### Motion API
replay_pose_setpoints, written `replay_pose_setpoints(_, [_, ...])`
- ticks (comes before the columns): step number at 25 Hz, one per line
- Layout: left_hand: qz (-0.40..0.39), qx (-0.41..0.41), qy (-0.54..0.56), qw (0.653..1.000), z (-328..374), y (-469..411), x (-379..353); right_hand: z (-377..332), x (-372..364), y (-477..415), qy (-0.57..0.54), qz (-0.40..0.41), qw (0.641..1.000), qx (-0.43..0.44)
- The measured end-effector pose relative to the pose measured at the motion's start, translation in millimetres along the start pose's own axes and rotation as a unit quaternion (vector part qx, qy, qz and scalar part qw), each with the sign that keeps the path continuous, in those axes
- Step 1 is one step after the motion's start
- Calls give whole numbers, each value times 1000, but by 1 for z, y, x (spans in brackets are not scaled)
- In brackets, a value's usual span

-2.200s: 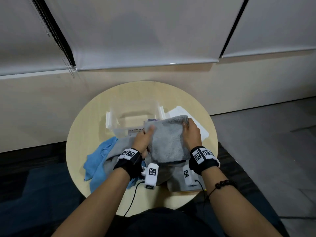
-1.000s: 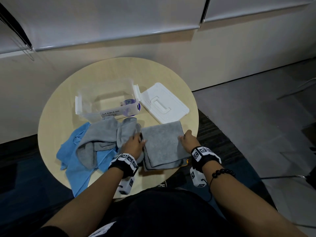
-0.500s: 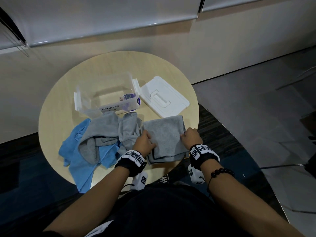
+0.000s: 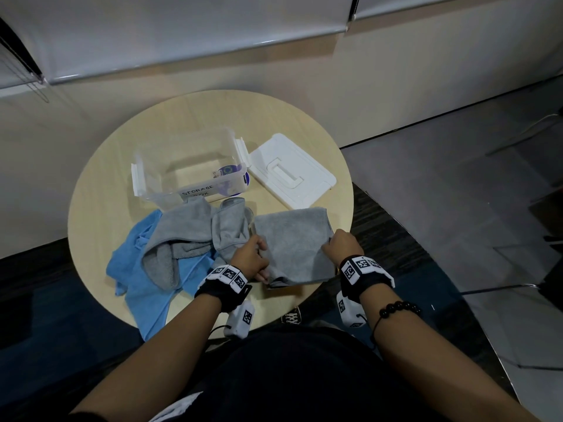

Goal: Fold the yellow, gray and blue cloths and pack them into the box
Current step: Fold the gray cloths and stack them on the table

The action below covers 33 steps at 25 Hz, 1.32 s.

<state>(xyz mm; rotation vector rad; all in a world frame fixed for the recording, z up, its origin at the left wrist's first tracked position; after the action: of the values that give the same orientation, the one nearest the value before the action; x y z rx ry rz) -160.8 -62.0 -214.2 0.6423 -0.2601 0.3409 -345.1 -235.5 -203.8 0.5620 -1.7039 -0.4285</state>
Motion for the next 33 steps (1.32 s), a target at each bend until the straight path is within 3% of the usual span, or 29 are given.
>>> replay_pose_setpoints(2, [-5, -7, -36, 999, -2, -2, 0, 3, 1, 4, 1, 9, 1000, -8])
replay_pose_setpoints(4, [-17, -50, -131, 990, 3, -6, 3, -4, 13, 9, -11, 85, 996, 21])
replay_pose_setpoints(7, [13, -126, -345, 930, 19, -8, 5, -30, 29, 25, -72, 186, 968, 152])
replay_pose_setpoints(10, [-22, -186, -485, 854, 25, -13, -16, -61, 0, 42, -38, 110, 955, 271])
replay_pose_setpoints(13, [-57, -182, -534, 824, 20, -20, -27, -63, -44, 39, 66, 13, 964, 256])
replay_pose_setpoints(18, [-73, -151, -550, 818, 14, -25, -33, -48, -61, 21, 141, -13, 965, 218])
replay_pose_setpoints(28, [-93, -129, -515, 843, 11, -36, -39, -45, -60, -2, 153, -55, 960, 230])
replay_pose_setpoints(31, [-93, -149, -425, 888, 17, -37, -27, -49, -59, -5, 151, -78, 960, 222])
replay_pose_setpoints(33, [19, -196, -335, 921, 28, -36, 4, -59, -46, -4, 121, -21, 964, 234])
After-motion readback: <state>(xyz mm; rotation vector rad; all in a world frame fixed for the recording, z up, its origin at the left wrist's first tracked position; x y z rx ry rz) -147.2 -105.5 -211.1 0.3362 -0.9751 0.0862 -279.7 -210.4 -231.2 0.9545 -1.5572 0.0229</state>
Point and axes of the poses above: each hand's wrist, its own y-axis away from the middle knuckle, its own x-axis out of the back of the hand, z = x × y, the point moved 7 cm from there along -y, towards the middle knuckle, and after that the axes turned 10 degrees about -x, right-handed, at the moved point
